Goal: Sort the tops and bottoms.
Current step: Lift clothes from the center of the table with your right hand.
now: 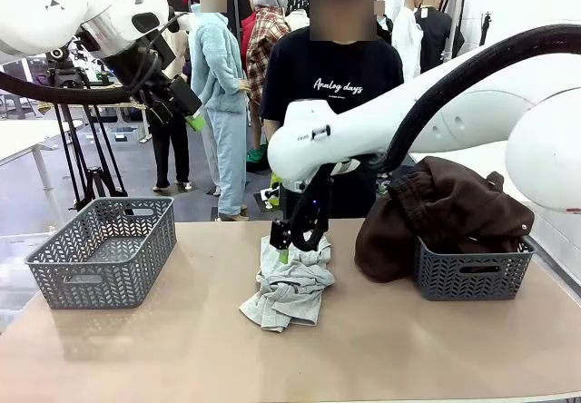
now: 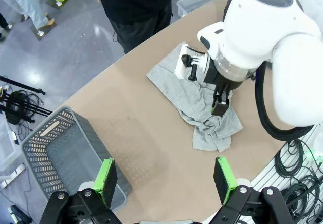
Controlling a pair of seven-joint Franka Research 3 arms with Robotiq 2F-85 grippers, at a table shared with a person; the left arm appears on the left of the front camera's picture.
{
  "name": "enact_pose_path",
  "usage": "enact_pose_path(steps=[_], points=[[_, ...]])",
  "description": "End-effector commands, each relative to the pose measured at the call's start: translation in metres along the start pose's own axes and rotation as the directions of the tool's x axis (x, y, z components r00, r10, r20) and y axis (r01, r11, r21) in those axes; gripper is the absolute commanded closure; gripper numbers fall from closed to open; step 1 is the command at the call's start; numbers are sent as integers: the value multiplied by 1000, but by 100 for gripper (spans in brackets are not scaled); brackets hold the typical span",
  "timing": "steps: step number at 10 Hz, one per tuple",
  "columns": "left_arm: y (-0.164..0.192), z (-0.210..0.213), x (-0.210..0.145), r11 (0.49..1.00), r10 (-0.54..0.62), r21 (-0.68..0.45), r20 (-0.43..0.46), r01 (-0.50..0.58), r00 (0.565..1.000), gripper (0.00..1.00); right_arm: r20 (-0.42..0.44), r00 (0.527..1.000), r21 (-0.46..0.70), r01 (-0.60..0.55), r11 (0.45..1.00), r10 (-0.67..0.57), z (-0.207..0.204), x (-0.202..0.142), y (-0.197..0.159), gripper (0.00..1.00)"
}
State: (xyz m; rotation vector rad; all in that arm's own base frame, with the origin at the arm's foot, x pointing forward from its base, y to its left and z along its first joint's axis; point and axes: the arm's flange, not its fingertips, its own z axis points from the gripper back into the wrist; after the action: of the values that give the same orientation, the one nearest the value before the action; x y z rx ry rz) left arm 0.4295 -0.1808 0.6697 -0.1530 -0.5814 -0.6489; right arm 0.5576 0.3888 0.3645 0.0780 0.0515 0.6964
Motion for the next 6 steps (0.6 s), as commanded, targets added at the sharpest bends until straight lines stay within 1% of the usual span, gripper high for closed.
enact_pose_path(steps=[1, 6], points=[[1, 1, -1, 1000, 2, 4, 8, -2, 1000, 0, 48, 998, -88, -32, 996, 37, -13, 5, 2, 0], [1, 1, -1, 1000, 2, 4, 8, -2, 1000, 0, 16, 999, -118, -31, 993, 33, -39, 25, -10, 0]])
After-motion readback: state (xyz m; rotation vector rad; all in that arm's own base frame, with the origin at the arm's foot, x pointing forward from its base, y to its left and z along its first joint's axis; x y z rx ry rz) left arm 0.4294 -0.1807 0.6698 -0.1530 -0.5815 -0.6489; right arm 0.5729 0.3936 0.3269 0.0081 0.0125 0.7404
